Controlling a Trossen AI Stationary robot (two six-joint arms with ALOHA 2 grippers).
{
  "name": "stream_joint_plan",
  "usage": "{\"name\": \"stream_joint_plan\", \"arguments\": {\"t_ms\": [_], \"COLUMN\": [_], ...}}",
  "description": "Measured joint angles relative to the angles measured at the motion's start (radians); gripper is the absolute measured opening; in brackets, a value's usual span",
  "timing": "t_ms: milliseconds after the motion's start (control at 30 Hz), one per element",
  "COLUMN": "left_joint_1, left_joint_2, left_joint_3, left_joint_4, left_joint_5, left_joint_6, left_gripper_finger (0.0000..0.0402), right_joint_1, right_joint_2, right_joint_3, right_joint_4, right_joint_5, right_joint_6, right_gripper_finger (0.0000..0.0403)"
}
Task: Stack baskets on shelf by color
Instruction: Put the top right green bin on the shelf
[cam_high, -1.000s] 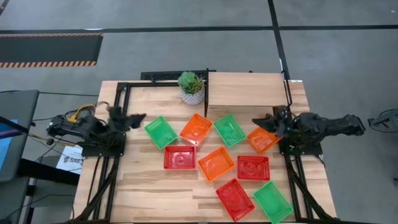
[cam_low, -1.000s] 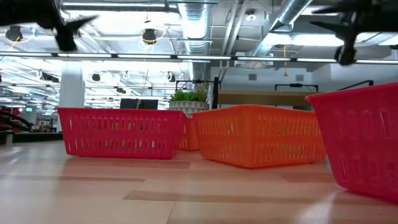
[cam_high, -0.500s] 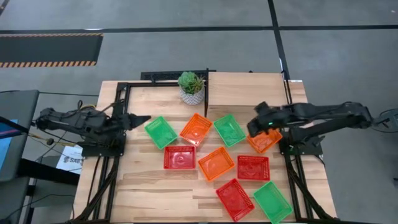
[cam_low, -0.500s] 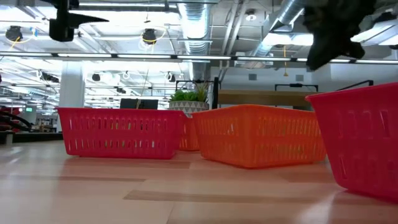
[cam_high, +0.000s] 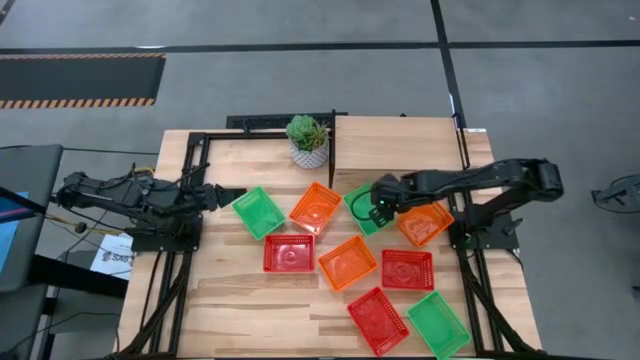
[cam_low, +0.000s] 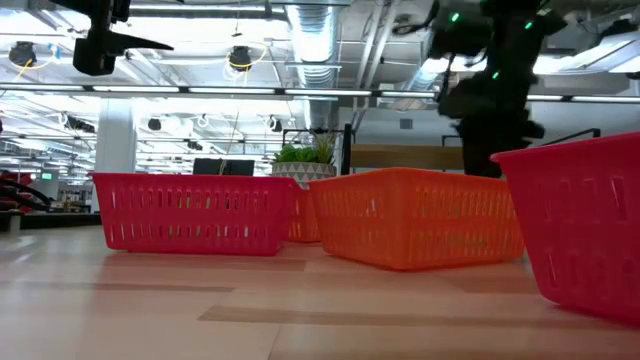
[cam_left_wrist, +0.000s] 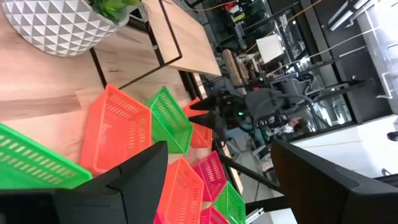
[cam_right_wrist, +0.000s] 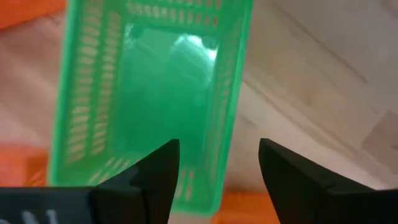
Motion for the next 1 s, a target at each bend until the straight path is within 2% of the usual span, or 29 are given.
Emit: {"name": "stream_joint_plan", "arguments": {"t_ms": [367,467,600,667,800,1000], "left_joint_1": [0.000,0.000,0.000,0.000,0.000,0.000], "left_joint_2": [0.000,0.000,0.000,0.000,0.000,0.000], "left_joint_3": [0.000,0.000,0.000,0.000,0.000,0.001], "left_joint_4": [-0.036,-0.043,-0.046,-0.051,-0.050,-0.050], "left_joint_5": [0.001,0.001,0.001,0.001,0.001,0.001], "left_joint_6": [0.000,0.000,0.000,0.000,0.000,0.000], "left_gripper_finger": [0.0274,0.0274,0.0274,0.0274,0.0274,0.0274], "right_joint_1": [-0.052,-0.038,-0.025,-0.027,-0.034,-0.032], "right_joint_2": [0.120,0.123,0.122,0.121,0.120,0.065], "right_joint_3": [0.000,0.000,0.000,0.001,0.004,0.075], "right_joint_4": [0.044,0.042,0.032,0.028,0.021,-0.077], "right_joint_5": [-0.007,-0.012,-0.015,-0.029,-0.054,-0.074], "right_joint_6": [-0.053,-0.026,0.005,0.005,0.010,0.009], "right_gripper_finger": [0.0207,0.0159,0.0047,0.0018,0.0025,0.0012]}}
